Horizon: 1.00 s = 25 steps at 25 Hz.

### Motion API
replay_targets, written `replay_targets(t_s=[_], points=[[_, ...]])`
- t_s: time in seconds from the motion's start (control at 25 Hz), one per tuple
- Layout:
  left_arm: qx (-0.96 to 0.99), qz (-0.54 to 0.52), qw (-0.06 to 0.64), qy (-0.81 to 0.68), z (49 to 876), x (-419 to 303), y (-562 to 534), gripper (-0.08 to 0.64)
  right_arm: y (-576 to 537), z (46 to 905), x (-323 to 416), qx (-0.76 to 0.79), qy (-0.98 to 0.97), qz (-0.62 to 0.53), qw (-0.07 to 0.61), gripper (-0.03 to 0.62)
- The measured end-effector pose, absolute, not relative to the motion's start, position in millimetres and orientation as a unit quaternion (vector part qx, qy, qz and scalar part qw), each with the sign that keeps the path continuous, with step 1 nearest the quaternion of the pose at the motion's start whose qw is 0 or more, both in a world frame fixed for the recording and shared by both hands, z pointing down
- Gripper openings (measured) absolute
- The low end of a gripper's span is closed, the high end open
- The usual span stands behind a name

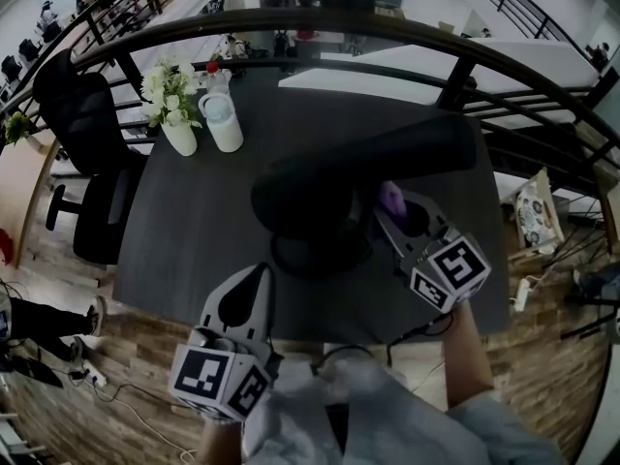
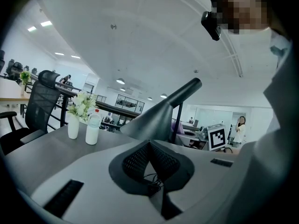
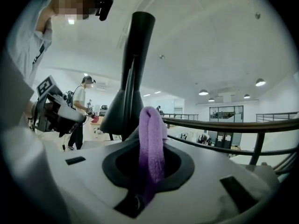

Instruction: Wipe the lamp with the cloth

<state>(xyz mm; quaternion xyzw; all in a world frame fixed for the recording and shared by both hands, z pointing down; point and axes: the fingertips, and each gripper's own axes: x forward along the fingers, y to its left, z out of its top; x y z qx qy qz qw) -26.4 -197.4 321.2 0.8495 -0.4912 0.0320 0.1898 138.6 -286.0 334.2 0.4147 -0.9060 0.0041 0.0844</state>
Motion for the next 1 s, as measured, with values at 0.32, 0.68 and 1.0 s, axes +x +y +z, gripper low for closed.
replay_targets(t_s=[0.32, 0.68, 1.0], points=[[0.849, 0.035, 0.192, -0.491, 324, -26, -195, 0.014, -278, 387, 146, 0.442, -0.887, 0.032, 0.131, 0.055], [0.849, 0.04, 0.193, -0.491, 328, -31, -193, 0.014, -268, 439, 166, 0.505, -0.847, 0.07, 0.153, 0.055], [0.846, 0.043, 0.196, -0.495, 331, -35, -190, 0.014, -244, 503, 186, 0.558, -0.793, 0.114, 0.217, 0.057]])
